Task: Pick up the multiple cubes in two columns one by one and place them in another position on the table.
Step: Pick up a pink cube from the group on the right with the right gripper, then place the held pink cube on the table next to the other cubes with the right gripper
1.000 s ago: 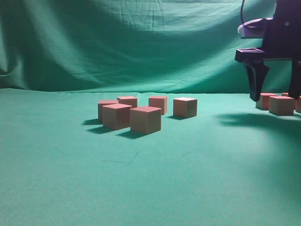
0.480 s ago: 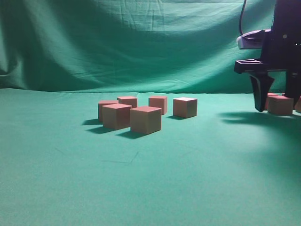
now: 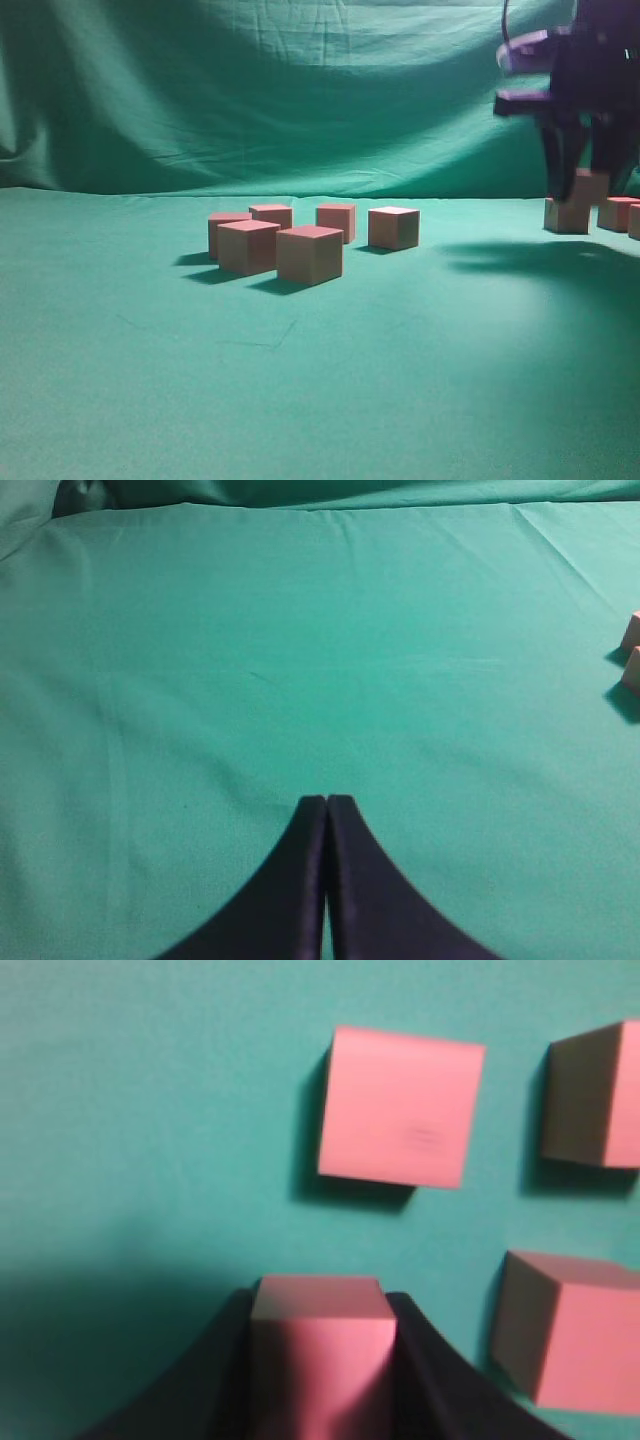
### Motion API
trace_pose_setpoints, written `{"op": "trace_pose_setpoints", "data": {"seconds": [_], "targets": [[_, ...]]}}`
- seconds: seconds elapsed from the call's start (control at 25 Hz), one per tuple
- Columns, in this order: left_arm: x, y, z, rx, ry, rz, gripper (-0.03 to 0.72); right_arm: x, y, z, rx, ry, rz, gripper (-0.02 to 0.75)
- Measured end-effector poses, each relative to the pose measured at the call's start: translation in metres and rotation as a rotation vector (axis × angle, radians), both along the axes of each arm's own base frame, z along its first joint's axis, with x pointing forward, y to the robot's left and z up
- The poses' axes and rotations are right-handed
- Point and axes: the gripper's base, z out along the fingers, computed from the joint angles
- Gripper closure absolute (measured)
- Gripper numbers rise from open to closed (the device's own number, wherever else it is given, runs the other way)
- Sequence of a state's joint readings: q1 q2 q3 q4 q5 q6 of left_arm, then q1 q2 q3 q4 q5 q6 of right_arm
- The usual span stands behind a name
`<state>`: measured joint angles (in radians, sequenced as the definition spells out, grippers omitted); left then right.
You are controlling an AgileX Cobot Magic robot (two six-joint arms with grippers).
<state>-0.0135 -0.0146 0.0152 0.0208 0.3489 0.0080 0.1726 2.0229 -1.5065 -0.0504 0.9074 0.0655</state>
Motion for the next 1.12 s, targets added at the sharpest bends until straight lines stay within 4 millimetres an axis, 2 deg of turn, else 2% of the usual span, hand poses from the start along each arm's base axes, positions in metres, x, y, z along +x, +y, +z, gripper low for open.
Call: {"op": "trace_pose_setpoints", "data": {"seconds": [0.16,0.28,0.48,0.6,0.64,0.76,0.88,1.12], "targets": [[0.000,0.000,0.000,0.000,0.000,0.000,0.688,-0.014,0.017,0.061,0.015,-0.084,0.045,0.472],[0.000,0.000,0.000,0.000,0.000,0.000,0.688,-0.039,0.031,0.105,0.030,-0.145,0.092,0.472],[0.000,0.000,0.000,0.000,0.000,0.000,0.688,-0.084,0.050,0.154,0.044,-0.176,0.175,0.472],[0.000,0.000,0.000,0.000,0.000,0.000,0.688,-0.112,0.062,0.171,0.059,-0.203,0.237,0.472],[0.000,0.000,0.000,0.000,0.000,0.000,0.688,-0.122,0.066,0.175,0.064,-0.212,0.262,0.472],[0.000,0.000,0.000,0.000,0.000,0.000,0.688,-0.150,0.076,0.168,0.073,-0.205,0.331,0.472],[0.000,0.000,0.000,0.000,0.000,0.000,0.688,-0.174,0.084,0.143,0.074,-0.150,0.395,0.472],[0.000,0.000,0.000,0.000,0.000,0.000,0.688,-0.202,0.104,0.094,0.104,-0.058,0.483,0.472]]}}
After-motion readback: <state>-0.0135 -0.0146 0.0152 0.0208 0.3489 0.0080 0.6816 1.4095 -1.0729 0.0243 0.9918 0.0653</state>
